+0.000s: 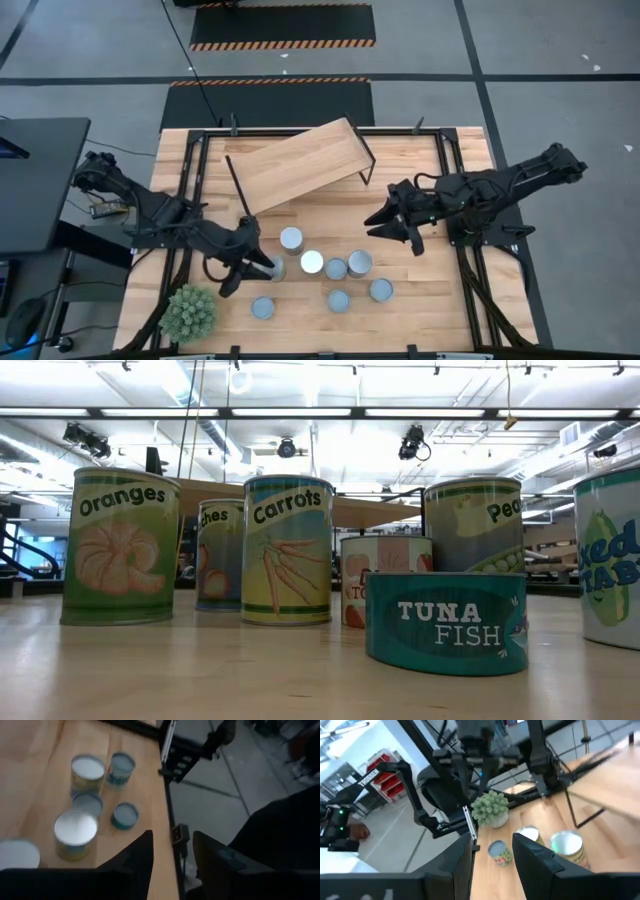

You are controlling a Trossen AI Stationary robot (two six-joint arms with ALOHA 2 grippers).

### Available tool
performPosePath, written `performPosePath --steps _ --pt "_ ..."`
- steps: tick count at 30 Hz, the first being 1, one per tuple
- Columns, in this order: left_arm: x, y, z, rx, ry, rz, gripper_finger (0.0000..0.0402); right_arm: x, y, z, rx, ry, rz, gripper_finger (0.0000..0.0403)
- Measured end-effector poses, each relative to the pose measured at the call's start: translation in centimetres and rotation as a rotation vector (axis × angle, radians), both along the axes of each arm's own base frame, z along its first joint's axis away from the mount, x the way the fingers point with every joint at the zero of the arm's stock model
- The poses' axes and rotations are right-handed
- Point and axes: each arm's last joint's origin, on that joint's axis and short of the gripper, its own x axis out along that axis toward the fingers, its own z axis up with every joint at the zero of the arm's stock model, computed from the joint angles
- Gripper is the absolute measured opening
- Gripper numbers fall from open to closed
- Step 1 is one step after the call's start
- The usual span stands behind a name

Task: Pick and place cans onto a shelf
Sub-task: Put the canned oranges on the shelf

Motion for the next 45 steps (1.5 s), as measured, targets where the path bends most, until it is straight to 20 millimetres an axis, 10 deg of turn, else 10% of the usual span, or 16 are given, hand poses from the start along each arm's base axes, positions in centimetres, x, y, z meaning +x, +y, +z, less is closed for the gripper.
performPosePath --steps 26,45 --pt "-1.3 -0.5 -5.4 0.275 0.466 0.144 0.0141 -0.4 -0.3 -0.6 -0.19 0.207 -0.125 0.0151" --pt "0.4 2.3 -10.0 -0.032 0.635 0.452 0.0141 -0.4 -0.4 -0.6 -0.217 0.203 -0.134 0.0151"
